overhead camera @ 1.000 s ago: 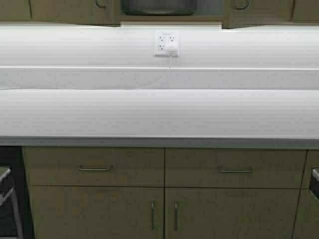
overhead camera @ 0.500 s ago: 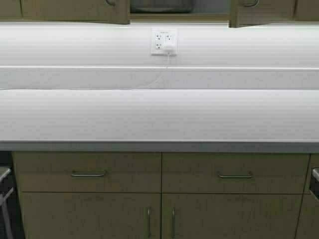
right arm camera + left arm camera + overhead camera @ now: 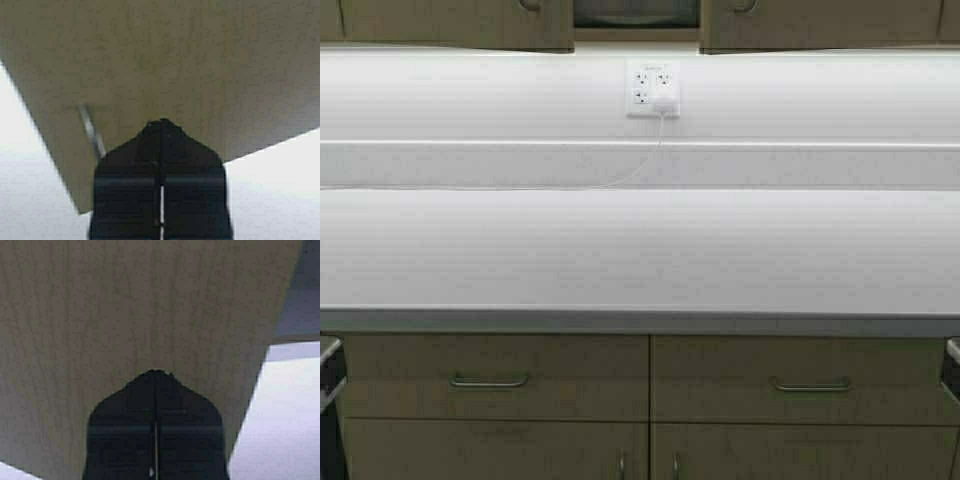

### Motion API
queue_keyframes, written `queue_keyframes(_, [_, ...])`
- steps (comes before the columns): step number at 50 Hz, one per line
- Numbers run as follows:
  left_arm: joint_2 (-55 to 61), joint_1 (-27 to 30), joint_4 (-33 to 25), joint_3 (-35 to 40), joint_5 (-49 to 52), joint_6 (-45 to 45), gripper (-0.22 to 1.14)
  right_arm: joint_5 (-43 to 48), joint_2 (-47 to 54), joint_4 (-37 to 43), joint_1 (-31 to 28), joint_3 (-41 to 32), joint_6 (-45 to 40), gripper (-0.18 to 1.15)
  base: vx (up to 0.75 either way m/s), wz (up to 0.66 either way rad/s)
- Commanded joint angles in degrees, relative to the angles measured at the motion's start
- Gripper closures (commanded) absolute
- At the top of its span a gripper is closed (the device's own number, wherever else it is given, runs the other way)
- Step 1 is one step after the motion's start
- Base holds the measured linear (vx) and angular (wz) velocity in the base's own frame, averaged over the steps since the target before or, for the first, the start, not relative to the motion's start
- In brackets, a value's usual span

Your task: Open the cabinet, put the pot inside, then close it

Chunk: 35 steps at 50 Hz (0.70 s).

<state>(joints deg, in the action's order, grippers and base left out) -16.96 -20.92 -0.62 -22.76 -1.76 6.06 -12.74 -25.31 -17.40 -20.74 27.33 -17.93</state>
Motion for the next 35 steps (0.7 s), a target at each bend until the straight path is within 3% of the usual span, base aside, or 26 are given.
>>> queue_keyframes(1, [2.2,-1.0,-0.1,4.2,-0.9,0.7,0.88,-0.4,-5.2,0.2,-0.8,2.6,-0.4,0.91,0.21,0.13])
queue_keyframes(11, [7.9,-4.6,0.3,10.5,-1.2,1.3,0.88,-2.6,-6.6,1.9,-1.4,3.3,-0.3,0.91,0.21,0.11])
queue_keyframes(21, [-0.3,-4.6,1.1,2.0,-1.2,1.1,0.88,-0.7,-5.4,1.8,-5.2,3.1,0.2,0.91,0.18,0.0])
queue_keyframes(35, [-10.2,-4.9,1.8,-6.7,-0.6,0.2,0.88,3.7,4.0,2.3,-8.3,-4.5,-0.1,0.91,0.16,-0.04])
